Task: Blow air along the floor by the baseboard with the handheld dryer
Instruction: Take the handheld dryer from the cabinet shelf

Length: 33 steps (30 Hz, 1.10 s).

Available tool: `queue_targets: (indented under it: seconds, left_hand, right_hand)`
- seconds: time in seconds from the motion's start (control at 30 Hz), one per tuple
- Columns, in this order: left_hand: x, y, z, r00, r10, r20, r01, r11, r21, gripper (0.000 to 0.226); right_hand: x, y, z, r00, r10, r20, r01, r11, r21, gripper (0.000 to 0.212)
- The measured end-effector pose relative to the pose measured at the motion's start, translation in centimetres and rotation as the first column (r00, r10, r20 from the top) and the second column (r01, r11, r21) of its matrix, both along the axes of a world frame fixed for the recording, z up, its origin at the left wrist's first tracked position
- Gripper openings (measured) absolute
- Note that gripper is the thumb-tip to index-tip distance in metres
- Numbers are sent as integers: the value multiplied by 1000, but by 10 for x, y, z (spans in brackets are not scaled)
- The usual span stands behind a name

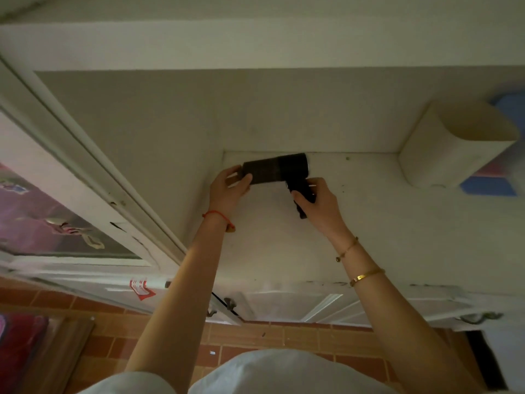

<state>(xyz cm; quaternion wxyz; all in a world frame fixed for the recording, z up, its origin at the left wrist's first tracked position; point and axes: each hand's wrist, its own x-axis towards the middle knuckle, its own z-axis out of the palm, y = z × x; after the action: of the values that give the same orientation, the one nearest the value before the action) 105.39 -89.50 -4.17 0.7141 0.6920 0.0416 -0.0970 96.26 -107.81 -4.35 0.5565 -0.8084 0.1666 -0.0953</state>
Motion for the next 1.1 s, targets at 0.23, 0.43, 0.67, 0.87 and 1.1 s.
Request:
queue_targets:
  seconds: [0.23,0.43,0.67,0.87,1.1]
  left_hand:
    - [-49,7,12,994,-92,-64,70,955,-287,47]
    - [-78,12,16,968,-198,-152,118,900,-419,35]
    - [-116,9,27,928,-332,-170,210,841,-498,37]
    - [-148,-5,37,870,-468,-157,344,802,-488,32]
    - [-193,-39,36,764,-630,-138,503,716,-484,38]
  right_hand:
    - [-54,5,14,998,-48,-44,55,981,185,40]
    - [-95,13,25,997,-61,-48,75,913,400,40]
    - [-140,15,27,996,-41,-81,72,898,433,35]
    - [-188,16,29,992,-102,-75,125,862,491,20]
    - [-262,6,29,974,-211,-86,224,817,531,29]
